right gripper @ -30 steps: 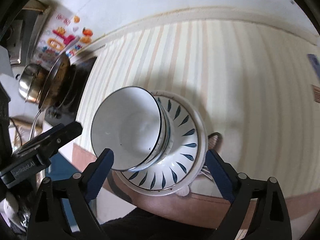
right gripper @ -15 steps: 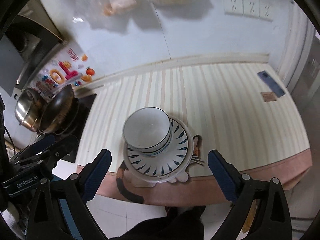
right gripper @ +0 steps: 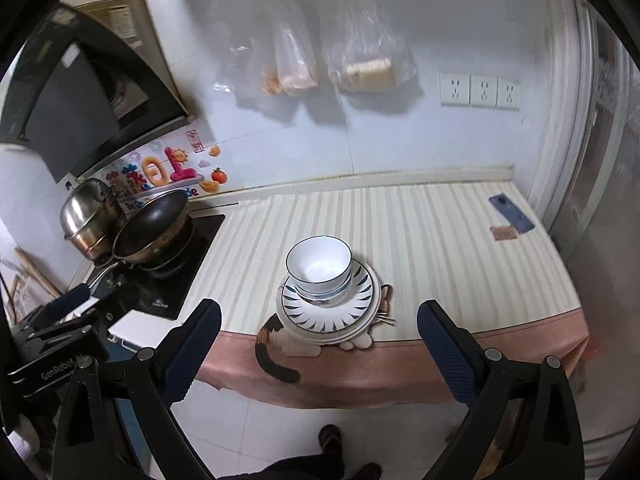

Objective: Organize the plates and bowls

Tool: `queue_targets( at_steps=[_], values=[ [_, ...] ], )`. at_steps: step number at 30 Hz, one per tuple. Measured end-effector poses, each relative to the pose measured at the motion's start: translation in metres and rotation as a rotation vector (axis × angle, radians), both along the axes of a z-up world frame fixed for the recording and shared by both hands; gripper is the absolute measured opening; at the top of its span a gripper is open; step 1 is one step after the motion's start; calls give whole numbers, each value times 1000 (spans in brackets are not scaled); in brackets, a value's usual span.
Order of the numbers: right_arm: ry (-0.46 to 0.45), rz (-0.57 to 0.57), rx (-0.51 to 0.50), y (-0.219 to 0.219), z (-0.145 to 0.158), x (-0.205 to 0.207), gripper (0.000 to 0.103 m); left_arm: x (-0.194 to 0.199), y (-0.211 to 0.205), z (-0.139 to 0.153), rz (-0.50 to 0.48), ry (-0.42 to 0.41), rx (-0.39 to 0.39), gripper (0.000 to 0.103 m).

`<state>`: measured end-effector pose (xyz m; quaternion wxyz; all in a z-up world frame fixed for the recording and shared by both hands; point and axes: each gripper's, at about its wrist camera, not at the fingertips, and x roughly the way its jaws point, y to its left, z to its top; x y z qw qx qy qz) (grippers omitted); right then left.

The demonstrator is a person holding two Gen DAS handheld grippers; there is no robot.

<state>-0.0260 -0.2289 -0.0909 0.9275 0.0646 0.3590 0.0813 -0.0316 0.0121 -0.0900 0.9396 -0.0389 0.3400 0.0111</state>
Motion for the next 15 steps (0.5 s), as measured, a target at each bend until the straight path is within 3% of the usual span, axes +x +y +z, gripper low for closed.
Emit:
queue_targets(
  at_steps=[8,15],
  values=[
    [-40,28,-16,4,12,-60,101,-52,1,9,20,-35,22,102],
    [-61,35,-18,0,14,-85,102,-76,-10,12,14,-55,44,102]
  ],
)
